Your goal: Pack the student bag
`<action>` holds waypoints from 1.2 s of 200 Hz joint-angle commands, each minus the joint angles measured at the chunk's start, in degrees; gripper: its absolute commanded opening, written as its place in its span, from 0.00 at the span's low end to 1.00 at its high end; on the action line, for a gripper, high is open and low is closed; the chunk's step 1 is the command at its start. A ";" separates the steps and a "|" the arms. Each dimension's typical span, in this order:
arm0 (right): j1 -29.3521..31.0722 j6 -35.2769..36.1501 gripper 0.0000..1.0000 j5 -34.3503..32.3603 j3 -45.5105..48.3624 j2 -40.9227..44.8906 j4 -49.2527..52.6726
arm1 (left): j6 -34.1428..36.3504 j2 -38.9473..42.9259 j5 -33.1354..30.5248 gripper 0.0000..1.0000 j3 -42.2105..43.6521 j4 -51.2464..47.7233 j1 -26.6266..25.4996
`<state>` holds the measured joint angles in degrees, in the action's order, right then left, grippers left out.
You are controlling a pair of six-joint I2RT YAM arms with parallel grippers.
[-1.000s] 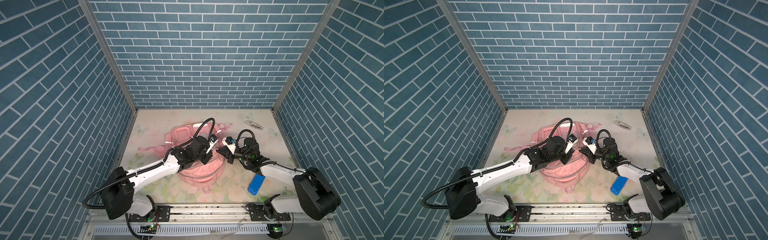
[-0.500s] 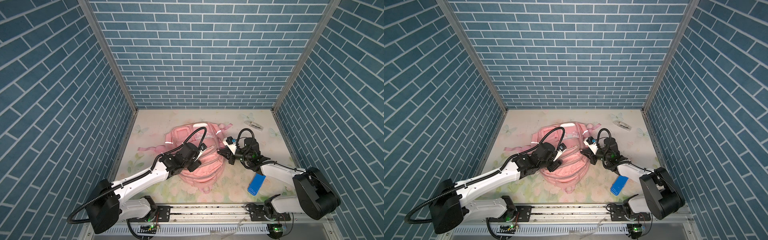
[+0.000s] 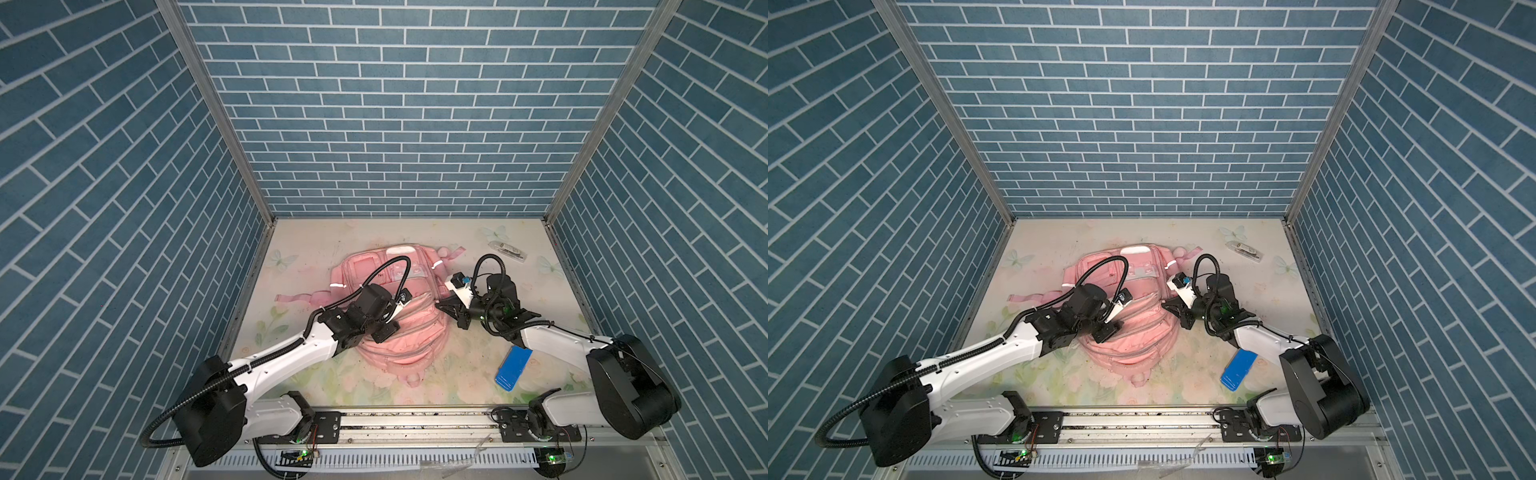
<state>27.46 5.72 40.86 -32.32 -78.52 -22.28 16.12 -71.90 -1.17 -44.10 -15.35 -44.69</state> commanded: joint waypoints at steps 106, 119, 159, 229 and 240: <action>12.46 -1.34 0.00 -7.03 -4.15 3.71 3.75 | -11.66 -4.38 2.19 0.00 -7.41 -1.70 3.74; 12.99 -2.43 0.00 -7.39 -4.71 2.25 3.57 | -14.17 -4.23 3.31 0.00 -8.50 -2.74 3.84; 11.65 -4.04 0.00 -13.00 -7.74 -1.73 2.80 | -27.17 -0.14 8.39 0.00 -7.85 -2.33 0.97; 2.68 2.63 0.00 -8.29 -13.46 -5.58 6.55 | -36.56 -5.74 11.08 0.00 -8.78 10.25 -3.75; 1.87 3.86 0.00 -7.84 -13.68 -5.52 7.41 | -35.87 -7.20 11.09 0.00 -10.03 10.90 -3.23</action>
<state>31.66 5.65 32.62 -44.12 -83.33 -16.40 -17.54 -77.14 4.86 -50.70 -12.58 -47.18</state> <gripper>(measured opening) 0.084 0.086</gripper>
